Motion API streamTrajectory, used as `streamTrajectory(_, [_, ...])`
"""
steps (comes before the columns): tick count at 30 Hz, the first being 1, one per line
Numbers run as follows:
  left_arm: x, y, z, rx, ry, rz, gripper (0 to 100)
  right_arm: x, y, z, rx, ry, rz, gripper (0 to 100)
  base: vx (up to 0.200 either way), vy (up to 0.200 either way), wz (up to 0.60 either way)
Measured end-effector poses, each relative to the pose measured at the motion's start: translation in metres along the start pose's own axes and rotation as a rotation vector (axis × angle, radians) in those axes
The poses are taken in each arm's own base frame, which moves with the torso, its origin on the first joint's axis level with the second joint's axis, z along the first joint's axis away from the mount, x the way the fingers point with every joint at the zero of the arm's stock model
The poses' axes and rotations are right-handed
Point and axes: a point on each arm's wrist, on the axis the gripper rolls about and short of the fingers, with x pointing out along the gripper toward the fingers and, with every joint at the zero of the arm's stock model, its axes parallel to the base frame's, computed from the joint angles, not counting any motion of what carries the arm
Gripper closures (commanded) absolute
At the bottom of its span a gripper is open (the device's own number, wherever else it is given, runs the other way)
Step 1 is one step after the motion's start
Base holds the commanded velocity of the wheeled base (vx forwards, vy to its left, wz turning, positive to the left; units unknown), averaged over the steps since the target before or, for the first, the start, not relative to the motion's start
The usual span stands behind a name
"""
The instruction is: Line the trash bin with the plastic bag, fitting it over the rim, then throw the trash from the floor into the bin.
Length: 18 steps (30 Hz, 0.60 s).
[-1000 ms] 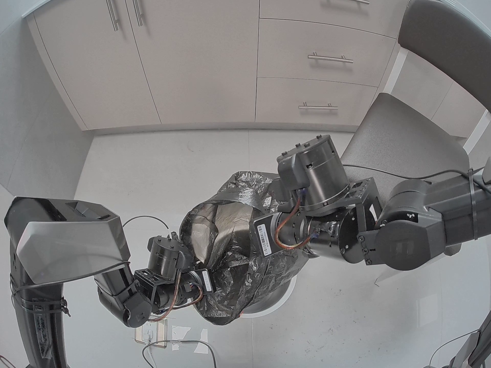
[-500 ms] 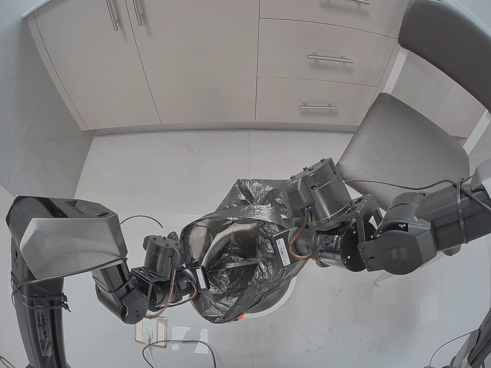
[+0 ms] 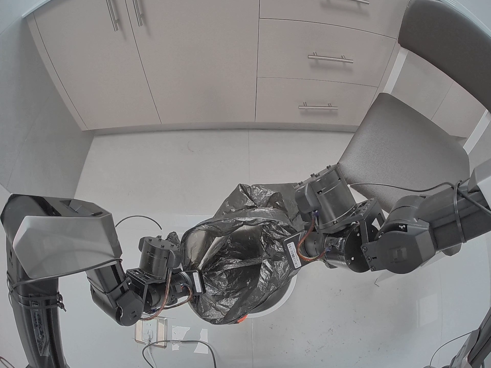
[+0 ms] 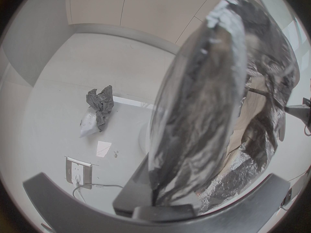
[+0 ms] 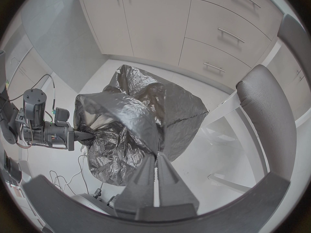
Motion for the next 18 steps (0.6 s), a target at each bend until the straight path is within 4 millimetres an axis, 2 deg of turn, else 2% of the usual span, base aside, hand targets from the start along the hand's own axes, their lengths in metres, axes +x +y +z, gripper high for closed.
streamTrajectory(18, [-0.0056,0.0019,-0.0032,0.004,0.016,0.053,0,-0.0008,0.0051,-0.0021,-0.007,0.002,0.010,100,0.000,0.000,0.00])
